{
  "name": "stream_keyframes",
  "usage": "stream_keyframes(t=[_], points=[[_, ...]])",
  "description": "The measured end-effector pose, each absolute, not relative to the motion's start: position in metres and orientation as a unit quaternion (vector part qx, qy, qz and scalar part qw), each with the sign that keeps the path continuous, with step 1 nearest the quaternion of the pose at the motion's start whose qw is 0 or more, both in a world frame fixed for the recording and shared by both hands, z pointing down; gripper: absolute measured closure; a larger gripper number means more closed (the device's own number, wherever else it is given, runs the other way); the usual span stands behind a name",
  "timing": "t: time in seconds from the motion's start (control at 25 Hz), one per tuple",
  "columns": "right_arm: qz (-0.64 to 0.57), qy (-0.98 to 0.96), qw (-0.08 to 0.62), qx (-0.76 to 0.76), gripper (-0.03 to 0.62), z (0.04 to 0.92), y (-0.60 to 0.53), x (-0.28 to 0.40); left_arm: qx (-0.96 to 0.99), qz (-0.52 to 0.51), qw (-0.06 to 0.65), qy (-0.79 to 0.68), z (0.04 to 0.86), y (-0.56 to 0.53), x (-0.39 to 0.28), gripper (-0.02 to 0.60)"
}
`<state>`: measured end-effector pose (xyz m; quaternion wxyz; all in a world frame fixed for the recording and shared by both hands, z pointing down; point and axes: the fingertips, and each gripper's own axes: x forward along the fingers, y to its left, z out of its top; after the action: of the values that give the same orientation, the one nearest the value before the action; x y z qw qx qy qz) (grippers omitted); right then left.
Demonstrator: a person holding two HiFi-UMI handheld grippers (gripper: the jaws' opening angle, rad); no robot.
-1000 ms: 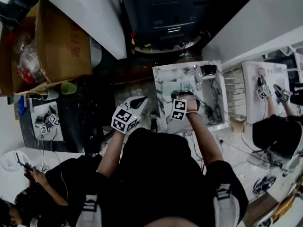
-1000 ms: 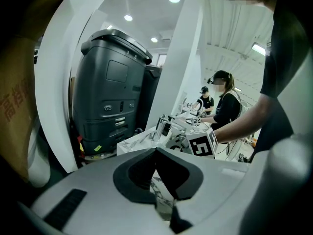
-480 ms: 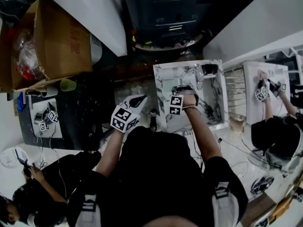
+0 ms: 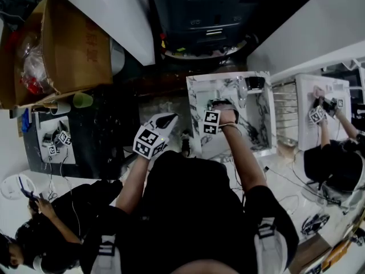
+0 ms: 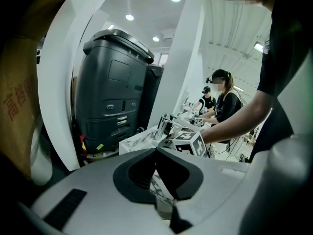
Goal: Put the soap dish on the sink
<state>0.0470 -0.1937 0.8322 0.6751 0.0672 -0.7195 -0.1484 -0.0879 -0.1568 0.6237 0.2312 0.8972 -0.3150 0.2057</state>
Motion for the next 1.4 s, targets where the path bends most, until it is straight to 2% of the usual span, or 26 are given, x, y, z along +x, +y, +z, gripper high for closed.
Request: stream_keyframes(t=[0.48,0.96,1.4], points=[[-0.164,-0.713,0.677,0.075,0.585,0.832,-0.208,0.045,0.895,0.206,0.236,-0.316,0.625,-0.155,-0.089,0.583],[-0.160,-0.711,0.677,0.105,0.514,0.828,-0.221,0.046,0.895,0.211,0.240,-0.312,0.628,-0.153,-0.088,0.583],[-0.160,-0.713,0.671,0.123,0.500,0.822,-0.237,0.041,0.894,0.213,0.238,-0.315,0.625,-0.155,-0.092,0.583]])
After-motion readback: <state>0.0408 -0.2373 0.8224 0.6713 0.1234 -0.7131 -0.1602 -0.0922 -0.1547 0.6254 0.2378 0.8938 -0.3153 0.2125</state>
